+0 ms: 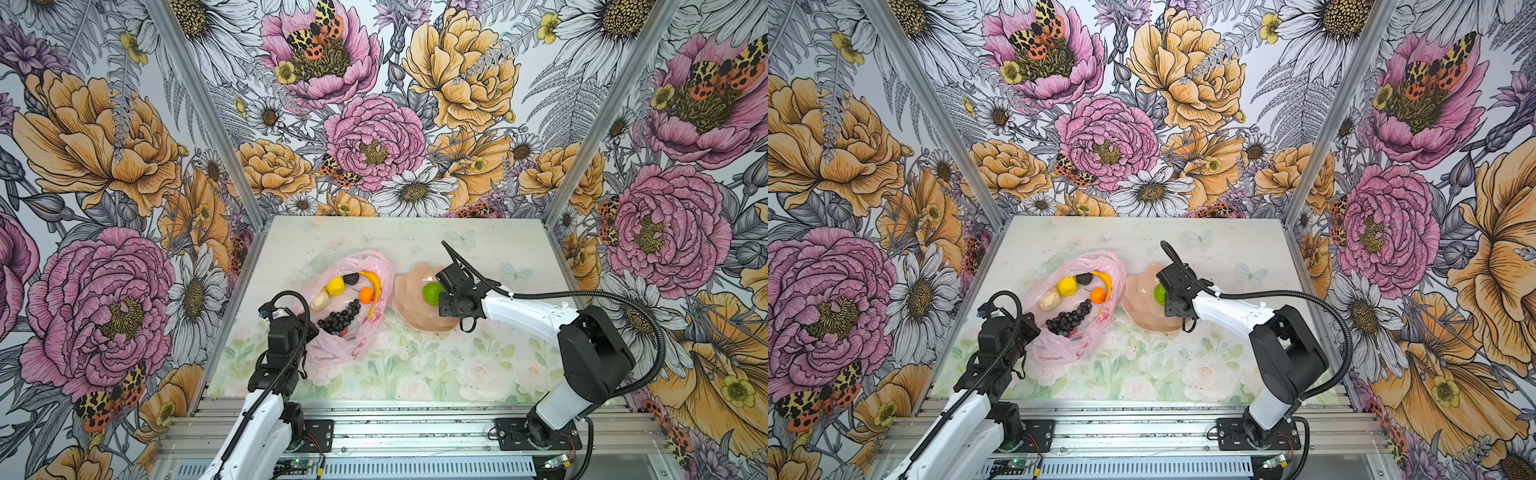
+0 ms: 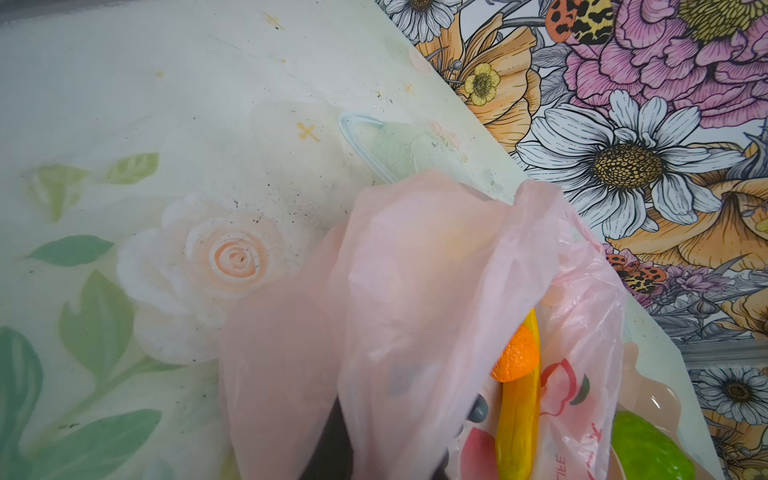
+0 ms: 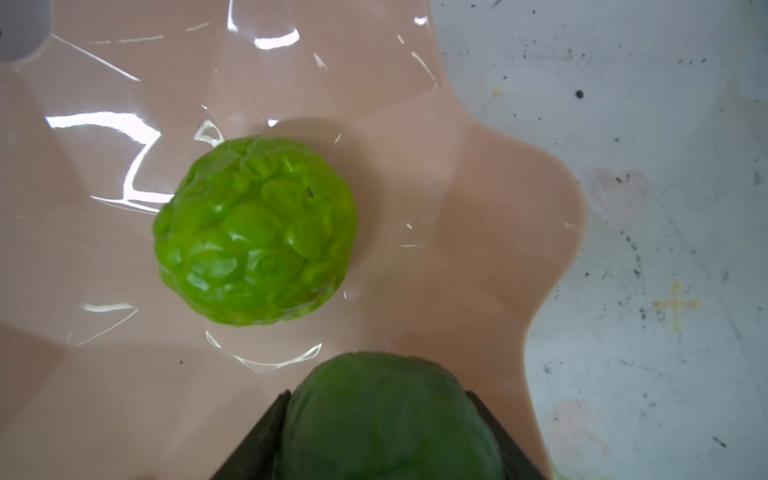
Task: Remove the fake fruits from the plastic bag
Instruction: 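Lower the dark green fruit into the bowl beside the lime-green fruit and release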
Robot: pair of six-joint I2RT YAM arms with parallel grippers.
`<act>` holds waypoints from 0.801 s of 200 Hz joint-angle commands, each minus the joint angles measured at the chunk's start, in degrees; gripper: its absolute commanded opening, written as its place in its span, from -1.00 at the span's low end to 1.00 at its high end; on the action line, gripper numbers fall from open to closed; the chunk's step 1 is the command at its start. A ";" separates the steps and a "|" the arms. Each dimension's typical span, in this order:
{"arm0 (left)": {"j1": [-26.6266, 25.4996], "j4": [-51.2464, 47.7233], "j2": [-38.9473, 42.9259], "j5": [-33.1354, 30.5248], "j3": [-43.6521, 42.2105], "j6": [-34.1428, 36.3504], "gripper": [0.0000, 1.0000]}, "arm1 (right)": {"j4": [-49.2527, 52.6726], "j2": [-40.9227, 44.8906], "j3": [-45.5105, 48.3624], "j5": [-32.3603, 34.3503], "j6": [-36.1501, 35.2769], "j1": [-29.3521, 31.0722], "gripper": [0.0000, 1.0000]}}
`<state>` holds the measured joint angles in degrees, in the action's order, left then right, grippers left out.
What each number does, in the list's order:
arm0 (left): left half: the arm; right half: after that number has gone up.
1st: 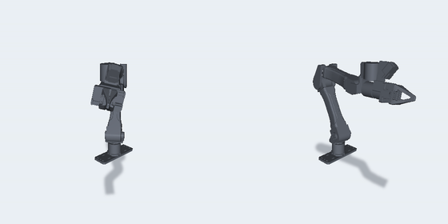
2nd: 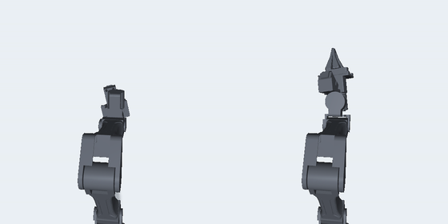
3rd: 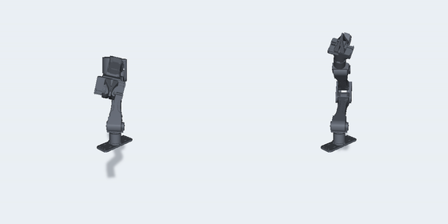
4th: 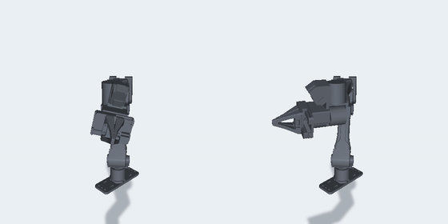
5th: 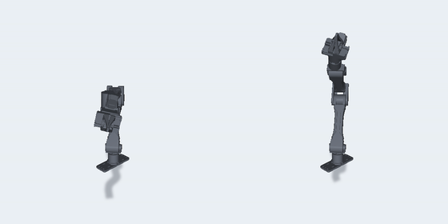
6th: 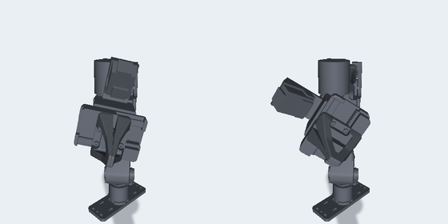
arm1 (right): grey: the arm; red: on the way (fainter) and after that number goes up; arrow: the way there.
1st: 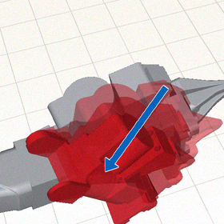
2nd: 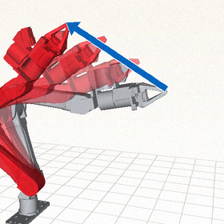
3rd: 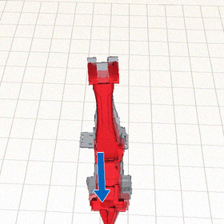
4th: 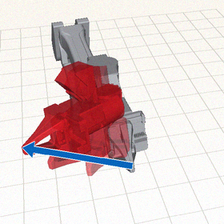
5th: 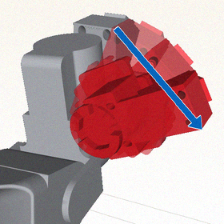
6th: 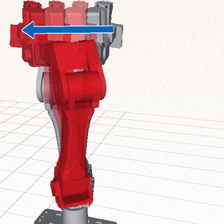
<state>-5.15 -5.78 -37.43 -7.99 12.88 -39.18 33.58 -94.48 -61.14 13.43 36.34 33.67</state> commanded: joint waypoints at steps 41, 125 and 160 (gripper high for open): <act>-0.72 1.57 -0.01 1.05 0.27 1.39 -0.69 | -3.67 -4.58 -3.94 -0.80 -1.18 -1.59 0.27; -0.92 1.42 0.26 0.87 0.16 1.61 -0.69 | -4.32 -8.01 -6.09 -1.37 -1.28 -1.85 0.44; -0.91 1.49 0.31 0.87 0.19 1.57 -0.69 | -4.30 -7.58 -5.83 -1.22 -1.35 -1.85 0.50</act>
<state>-5.52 -5.69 -37.41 -7.99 12.88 -38.79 30.50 -102.02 -65.71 11.97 35.05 32.16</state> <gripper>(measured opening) 0.156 0.747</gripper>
